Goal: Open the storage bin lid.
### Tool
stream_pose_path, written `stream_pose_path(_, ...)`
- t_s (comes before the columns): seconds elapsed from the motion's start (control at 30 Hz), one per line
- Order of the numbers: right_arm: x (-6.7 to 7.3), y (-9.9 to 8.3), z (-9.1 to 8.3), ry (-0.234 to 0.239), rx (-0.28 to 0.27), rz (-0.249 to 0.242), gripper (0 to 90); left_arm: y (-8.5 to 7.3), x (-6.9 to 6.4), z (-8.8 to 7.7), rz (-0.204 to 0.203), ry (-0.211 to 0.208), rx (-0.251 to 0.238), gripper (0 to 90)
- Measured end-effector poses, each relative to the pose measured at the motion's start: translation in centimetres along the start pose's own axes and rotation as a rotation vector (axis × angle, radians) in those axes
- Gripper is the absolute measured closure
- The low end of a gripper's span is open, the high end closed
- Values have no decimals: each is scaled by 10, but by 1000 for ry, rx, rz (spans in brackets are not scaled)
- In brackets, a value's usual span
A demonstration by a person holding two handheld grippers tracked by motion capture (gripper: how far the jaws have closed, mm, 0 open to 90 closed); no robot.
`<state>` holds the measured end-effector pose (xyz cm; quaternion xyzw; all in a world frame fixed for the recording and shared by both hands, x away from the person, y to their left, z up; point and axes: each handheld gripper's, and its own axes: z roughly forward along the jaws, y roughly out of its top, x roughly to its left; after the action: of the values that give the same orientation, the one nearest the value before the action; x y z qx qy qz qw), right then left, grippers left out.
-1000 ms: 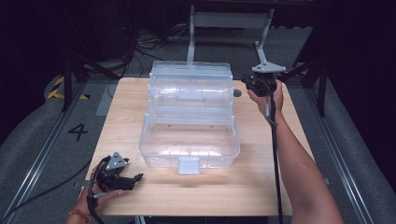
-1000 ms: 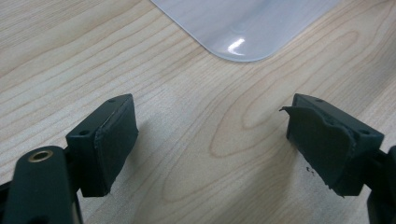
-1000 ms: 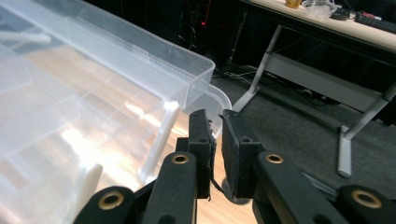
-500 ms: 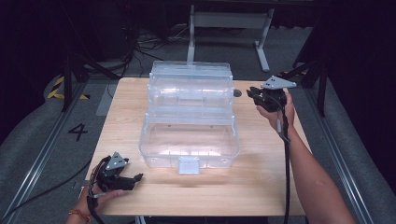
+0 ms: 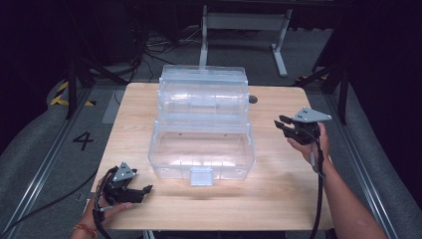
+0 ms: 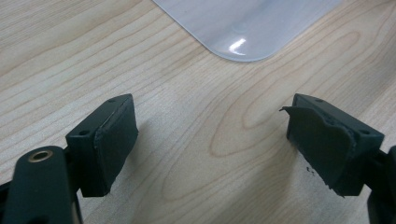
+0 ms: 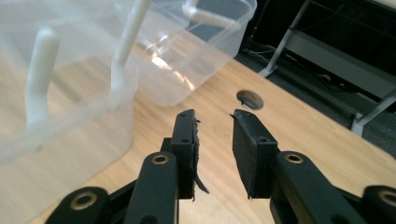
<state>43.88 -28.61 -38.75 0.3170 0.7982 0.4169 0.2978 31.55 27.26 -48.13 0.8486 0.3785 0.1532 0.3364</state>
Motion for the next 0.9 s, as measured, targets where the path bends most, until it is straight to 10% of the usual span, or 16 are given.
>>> stream_pose_path(0.53, 19, -87, -35, 80, 117, 13, 447, 2, 1, 2, -5, -6, 5, 164)
stream_pose_path(0.9, 19, -145, -67, 73, 206, 165, 353, 3, 1, 2, -3, -13, 9, 163)
